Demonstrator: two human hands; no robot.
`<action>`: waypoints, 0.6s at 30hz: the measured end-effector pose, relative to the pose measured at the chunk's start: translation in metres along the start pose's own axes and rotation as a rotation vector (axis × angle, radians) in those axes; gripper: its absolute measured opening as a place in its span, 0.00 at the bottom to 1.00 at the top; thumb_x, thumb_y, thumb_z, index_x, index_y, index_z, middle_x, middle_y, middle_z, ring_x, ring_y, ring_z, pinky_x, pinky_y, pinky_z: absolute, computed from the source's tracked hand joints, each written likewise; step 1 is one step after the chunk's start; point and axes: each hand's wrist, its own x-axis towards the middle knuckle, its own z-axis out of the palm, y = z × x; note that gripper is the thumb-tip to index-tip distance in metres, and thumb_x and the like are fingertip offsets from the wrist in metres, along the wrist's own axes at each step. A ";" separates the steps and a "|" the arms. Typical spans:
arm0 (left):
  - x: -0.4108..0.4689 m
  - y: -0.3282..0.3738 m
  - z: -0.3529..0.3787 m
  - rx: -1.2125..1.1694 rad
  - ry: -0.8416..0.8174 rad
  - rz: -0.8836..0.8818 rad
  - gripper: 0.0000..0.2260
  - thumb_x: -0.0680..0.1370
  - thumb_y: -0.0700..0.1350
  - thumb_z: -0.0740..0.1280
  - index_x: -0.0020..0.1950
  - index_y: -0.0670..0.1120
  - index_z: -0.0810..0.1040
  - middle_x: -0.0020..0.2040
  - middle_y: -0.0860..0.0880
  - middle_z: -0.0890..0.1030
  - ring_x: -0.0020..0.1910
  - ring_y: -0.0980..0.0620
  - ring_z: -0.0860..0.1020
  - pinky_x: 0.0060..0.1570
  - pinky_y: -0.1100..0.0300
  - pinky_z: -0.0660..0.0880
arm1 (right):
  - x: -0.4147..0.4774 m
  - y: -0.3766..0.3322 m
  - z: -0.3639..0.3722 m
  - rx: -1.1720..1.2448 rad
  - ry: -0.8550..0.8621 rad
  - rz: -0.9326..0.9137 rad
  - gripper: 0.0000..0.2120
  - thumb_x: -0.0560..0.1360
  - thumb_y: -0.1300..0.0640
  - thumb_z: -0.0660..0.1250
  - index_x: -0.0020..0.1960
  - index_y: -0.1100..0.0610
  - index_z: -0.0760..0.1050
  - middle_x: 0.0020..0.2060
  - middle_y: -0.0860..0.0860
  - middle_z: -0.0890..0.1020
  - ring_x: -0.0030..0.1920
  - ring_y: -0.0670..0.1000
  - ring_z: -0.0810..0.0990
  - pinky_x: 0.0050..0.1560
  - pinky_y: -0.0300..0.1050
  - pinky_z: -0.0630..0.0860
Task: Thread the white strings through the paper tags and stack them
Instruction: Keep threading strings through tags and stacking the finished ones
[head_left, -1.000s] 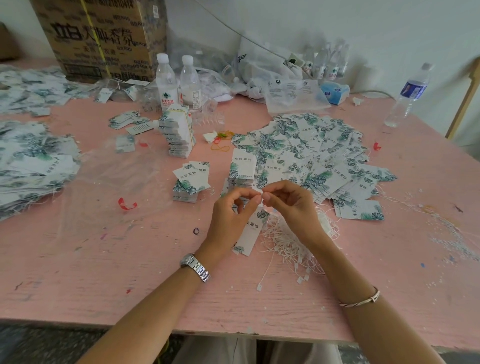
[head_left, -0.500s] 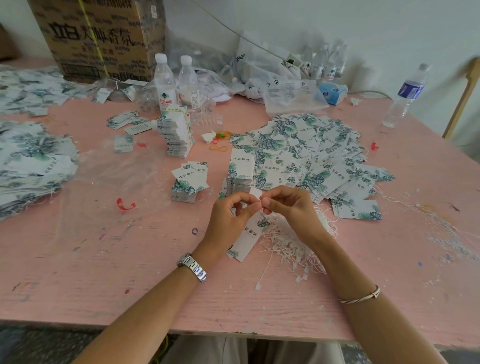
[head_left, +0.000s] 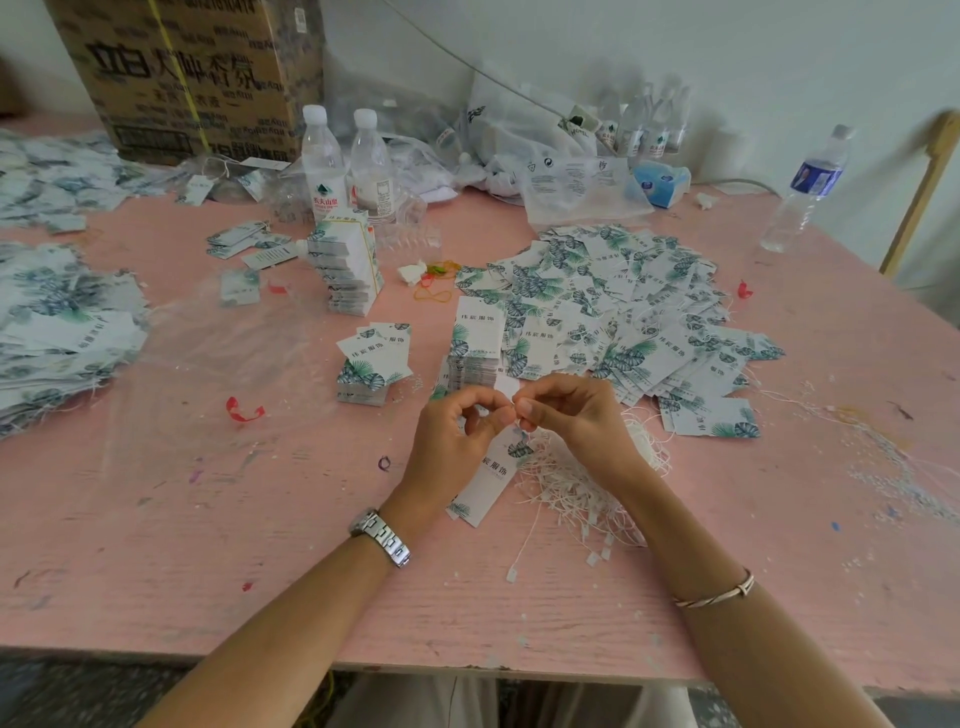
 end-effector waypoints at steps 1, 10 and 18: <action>0.000 0.000 0.000 -0.005 0.005 -0.006 0.02 0.76 0.41 0.74 0.45 0.42 0.84 0.37 0.57 0.81 0.31 0.58 0.69 0.34 0.69 0.65 | 0.000 0.000 0.000 0.004 0.000 0.003 0.03 0.74 0.68 0.71 0.48 0.68 0.81 0.33 0.54 0.83 0.35 0.50 0.80 0.41 0.40 0.78; 0.003 0.008 -0.002 0.037 0.094 0.090 0.09 0.78 0.51 0.68 0.55 0.49 0.84 0.48 0.54 0.84 0.40 0.53 0.76 0.42 0.62 0.71 | 0.006 -0.001 0.000 0.166 0.073 0.033 0.06 0.75 0.64 0.69 0.49 0.66 0.79 0.37 0.54 0.82 0.38 0.51 0.79 0.45 0.41 0.77; 0.001 0.009 -0.002 0.304 -0.024 0.085 0.17 0.82 0.54 0.61 0.64 0.48 0.81 0.56 0.53 0.84 0.53 0.52 0.79 0.58 0.47 0.74 | 0.007 -0.006 -0.009 0.356 0.177 0.045 0.07 0.74 0.63 0.68 0.49 0.57 0.83 0.37 0.51 0.82 0.38 0.48 0.80 0.46 0.39 0.78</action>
